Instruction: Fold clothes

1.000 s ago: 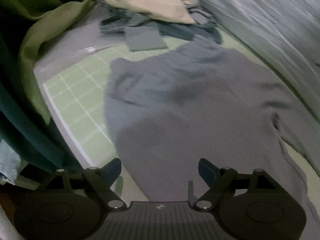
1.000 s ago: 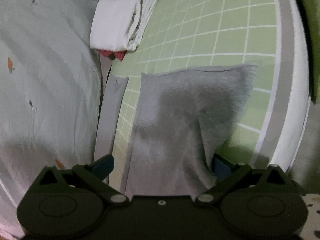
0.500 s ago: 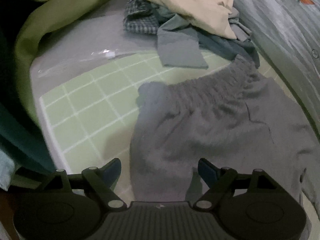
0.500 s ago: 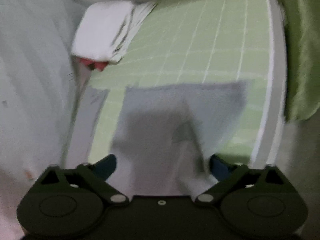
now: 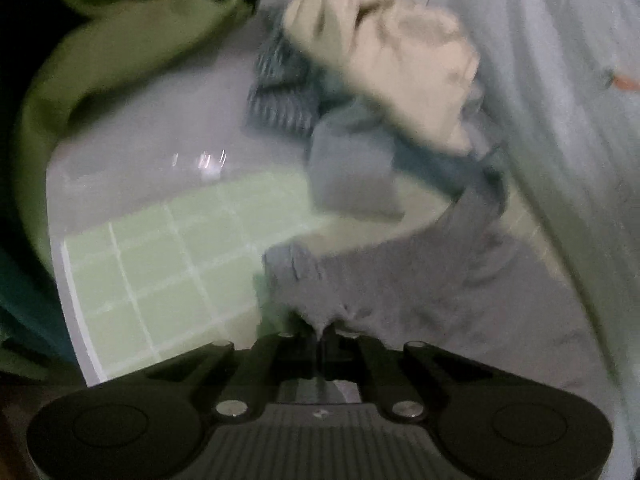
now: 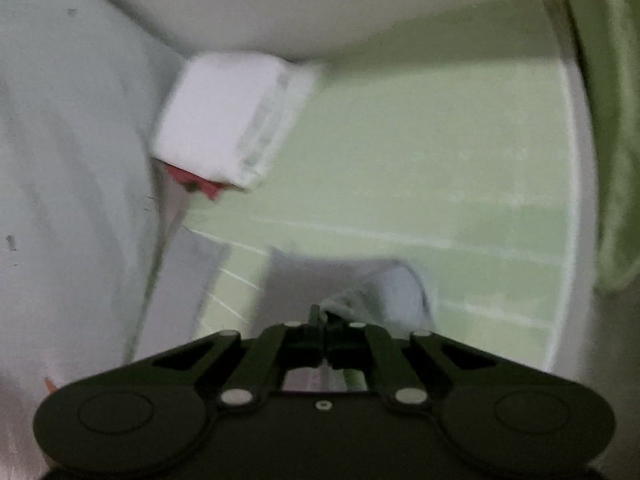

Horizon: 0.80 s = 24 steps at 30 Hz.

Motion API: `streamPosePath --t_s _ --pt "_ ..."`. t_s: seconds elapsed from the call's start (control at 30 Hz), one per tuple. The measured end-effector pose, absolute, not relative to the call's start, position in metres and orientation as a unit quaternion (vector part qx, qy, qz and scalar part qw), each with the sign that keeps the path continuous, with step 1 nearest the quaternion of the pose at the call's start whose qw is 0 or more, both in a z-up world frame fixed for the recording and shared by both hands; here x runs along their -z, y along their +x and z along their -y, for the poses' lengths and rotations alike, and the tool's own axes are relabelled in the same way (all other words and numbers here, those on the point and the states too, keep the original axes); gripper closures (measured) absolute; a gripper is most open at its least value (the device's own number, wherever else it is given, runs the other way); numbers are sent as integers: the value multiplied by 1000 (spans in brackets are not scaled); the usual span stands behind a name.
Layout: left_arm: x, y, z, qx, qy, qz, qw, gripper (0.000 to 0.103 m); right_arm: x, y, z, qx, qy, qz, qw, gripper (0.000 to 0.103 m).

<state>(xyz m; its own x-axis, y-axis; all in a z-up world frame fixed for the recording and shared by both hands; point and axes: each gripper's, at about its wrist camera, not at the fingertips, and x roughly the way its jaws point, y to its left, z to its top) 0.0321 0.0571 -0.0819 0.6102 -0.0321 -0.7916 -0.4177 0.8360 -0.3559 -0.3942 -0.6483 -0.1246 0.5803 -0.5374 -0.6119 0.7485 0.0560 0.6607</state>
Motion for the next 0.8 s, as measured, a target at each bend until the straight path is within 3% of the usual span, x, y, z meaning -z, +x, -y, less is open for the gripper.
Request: streamPosePath --t_s 0.27,0.57,0.8 --pt "11 1 -75 -148 -272 -342 887 102 65 -404 646 405 526 4 748 101" --pt "25 17 -66 -200 -291 -353 866 102 67 -360 660 414 491 -69 763 101" --pt "22 115 -8 -164 -277 -324 889 102 44 -222 734 398 449 -134 788 101"
